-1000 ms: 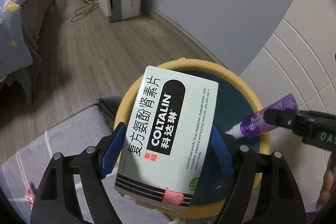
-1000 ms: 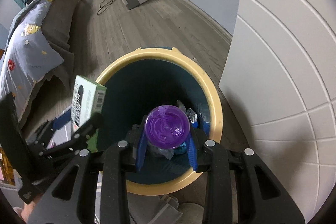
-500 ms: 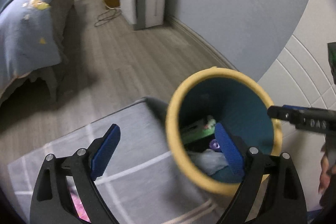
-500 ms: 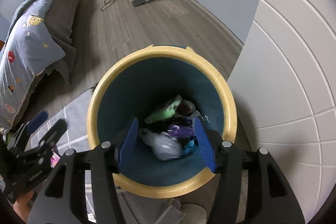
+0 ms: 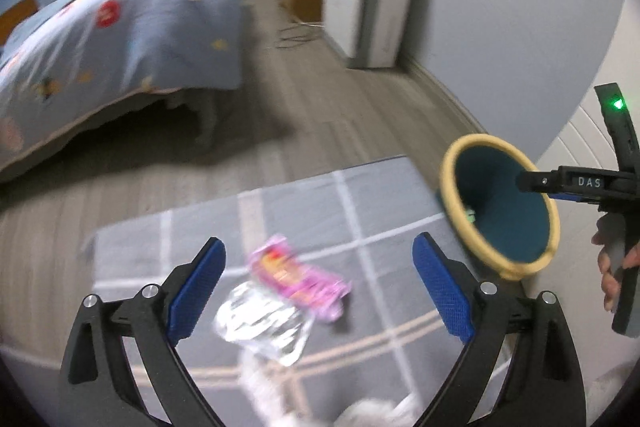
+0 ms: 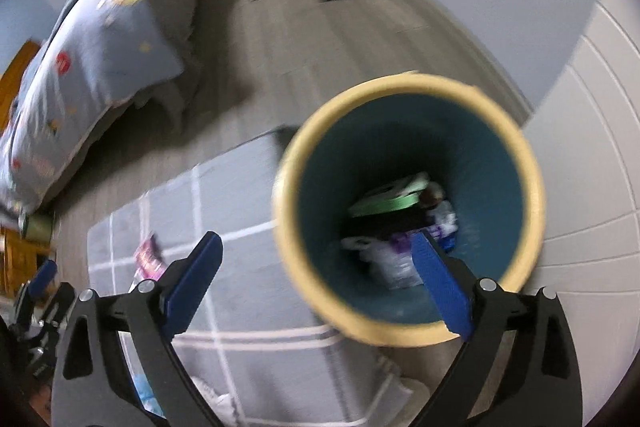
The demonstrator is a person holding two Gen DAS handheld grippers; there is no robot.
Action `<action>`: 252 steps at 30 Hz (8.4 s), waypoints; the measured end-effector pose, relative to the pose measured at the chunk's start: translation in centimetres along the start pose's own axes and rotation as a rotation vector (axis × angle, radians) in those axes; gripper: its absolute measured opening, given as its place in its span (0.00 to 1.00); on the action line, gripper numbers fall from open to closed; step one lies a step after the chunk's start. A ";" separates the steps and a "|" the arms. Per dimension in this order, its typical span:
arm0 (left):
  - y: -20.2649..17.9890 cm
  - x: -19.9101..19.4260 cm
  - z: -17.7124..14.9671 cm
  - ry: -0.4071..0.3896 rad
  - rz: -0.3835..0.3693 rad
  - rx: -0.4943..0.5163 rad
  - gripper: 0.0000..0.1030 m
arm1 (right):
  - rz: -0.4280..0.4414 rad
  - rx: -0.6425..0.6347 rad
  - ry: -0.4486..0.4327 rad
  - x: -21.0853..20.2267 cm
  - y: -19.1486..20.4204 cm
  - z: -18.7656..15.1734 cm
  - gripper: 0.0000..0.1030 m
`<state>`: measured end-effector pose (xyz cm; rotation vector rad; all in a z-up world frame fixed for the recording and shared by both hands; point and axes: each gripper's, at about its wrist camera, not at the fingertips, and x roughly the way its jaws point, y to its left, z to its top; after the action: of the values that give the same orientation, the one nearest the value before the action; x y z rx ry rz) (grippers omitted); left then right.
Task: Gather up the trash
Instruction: 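Move both tools back over the mat toward the blue mask and tissues, then grasp the blue face mask with the left gripper while the right grasps white tissue, then carry the blue mask and white tissue over the bin with both grippers, then open both grippers to drop the mask and tissue into the bin, then move both tools back over the mat toward the pink wrapper and blister pack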
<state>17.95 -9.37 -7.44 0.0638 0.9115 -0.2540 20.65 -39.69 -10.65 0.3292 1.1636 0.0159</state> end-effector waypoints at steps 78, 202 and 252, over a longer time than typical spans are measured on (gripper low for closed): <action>11.0 3.4 -14.4 0.366 0.010 -0.103 0.49 | 0.147 -0.314 0.186 4.9 18.7 -14.7 0.06; -15.5 9.3 5.0 0.029 -0.180 0.207 0.90 | -0.103 0.220 -0.154 -4.5 -11.1 -0.3 0.88; 14.7 0.9 -4.6 0.123 0.118 -0.136 0.92 | 0.015 -0.196 0.084 5.5 15.0 -5.4 0.95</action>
<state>18.55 5.40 -11.75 0.0075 1.0414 -0.0789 20.36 -23.07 -13.49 0.1649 1.2317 0.1573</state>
